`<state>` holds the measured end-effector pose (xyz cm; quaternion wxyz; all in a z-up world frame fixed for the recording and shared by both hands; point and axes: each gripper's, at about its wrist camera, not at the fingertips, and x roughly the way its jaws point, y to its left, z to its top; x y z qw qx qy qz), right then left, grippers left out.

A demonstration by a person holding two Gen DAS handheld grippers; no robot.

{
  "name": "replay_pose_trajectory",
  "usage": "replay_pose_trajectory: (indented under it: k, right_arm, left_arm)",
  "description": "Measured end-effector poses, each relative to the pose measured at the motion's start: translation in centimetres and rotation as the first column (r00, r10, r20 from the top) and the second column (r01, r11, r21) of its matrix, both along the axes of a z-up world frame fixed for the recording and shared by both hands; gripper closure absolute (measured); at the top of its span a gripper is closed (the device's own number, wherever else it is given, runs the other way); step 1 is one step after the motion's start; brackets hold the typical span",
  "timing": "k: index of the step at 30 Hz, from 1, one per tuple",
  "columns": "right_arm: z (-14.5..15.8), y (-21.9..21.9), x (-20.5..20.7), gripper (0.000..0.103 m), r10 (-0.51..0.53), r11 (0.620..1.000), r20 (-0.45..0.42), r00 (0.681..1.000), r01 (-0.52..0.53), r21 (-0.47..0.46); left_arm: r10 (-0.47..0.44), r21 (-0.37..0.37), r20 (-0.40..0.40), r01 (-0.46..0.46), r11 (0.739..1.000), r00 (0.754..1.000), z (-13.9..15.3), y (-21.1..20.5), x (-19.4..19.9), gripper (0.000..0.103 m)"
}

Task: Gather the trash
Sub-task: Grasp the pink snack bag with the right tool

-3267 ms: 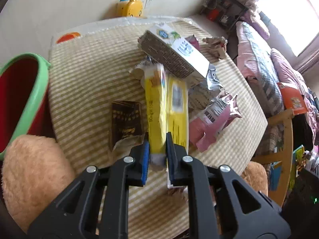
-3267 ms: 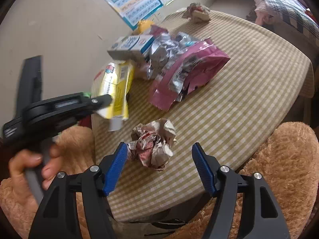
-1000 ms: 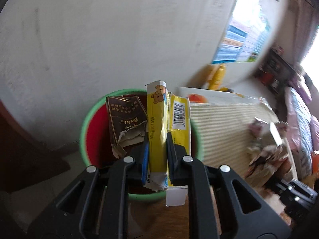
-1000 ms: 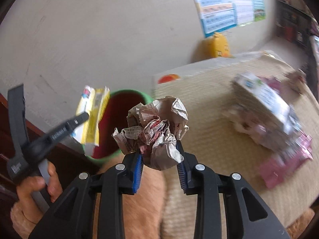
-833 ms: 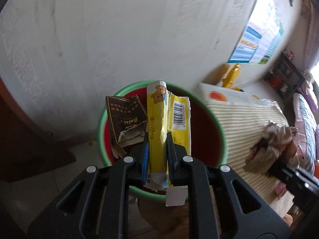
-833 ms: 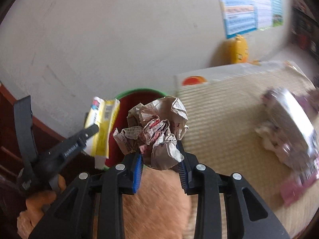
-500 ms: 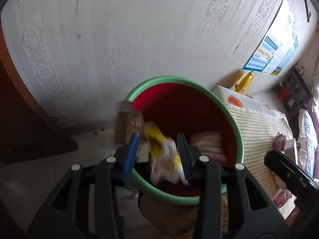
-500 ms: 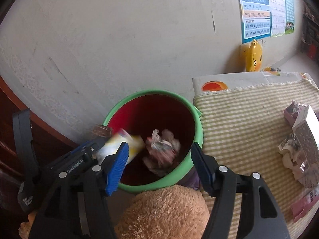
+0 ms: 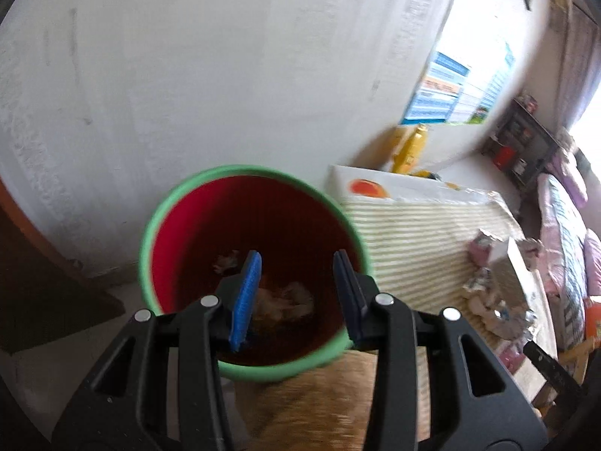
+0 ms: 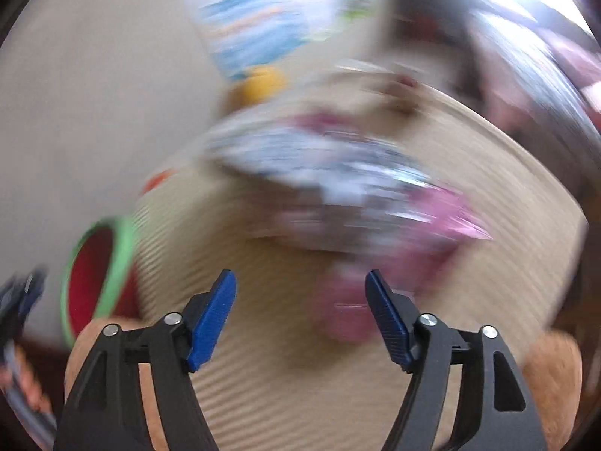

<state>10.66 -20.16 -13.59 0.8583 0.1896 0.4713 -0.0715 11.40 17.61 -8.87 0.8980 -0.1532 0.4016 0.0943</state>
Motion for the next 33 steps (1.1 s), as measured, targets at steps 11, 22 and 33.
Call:
replay_pose_trajectory:
  k: [11, 22, 33]
  right_arm:
    - [-4.1, -6.3, 0.3, 0.02, -0.215, 0.949, -0.101, 0.971, 0.232, 0.215]
    - [-4.7, -6.4, 2.6, 0.022, -0.092, 0.962, -0.045, 0.995, 0.1, 0.255]
    - [-2.6, -5.5, -1.9, 0.076, 0.11, 0.966, 0.017, 0.994, -0.111, 0.232]
  left_arm:
    - [-0.163, 0.009, -0.051, 0.164, 0.986, 0.985, 0.1, -7.2, 0.5, 0.065]
    - [-0.238, -0.065, -0.102, 0.232, 0.97, 0.966, -0.5, -12.1, 0.9, 0.049]
    - [-0.294, -0.143, -0.107, 0.278, 0.95, 0.95, -0.5, -17.4, 3.5, 0.038]
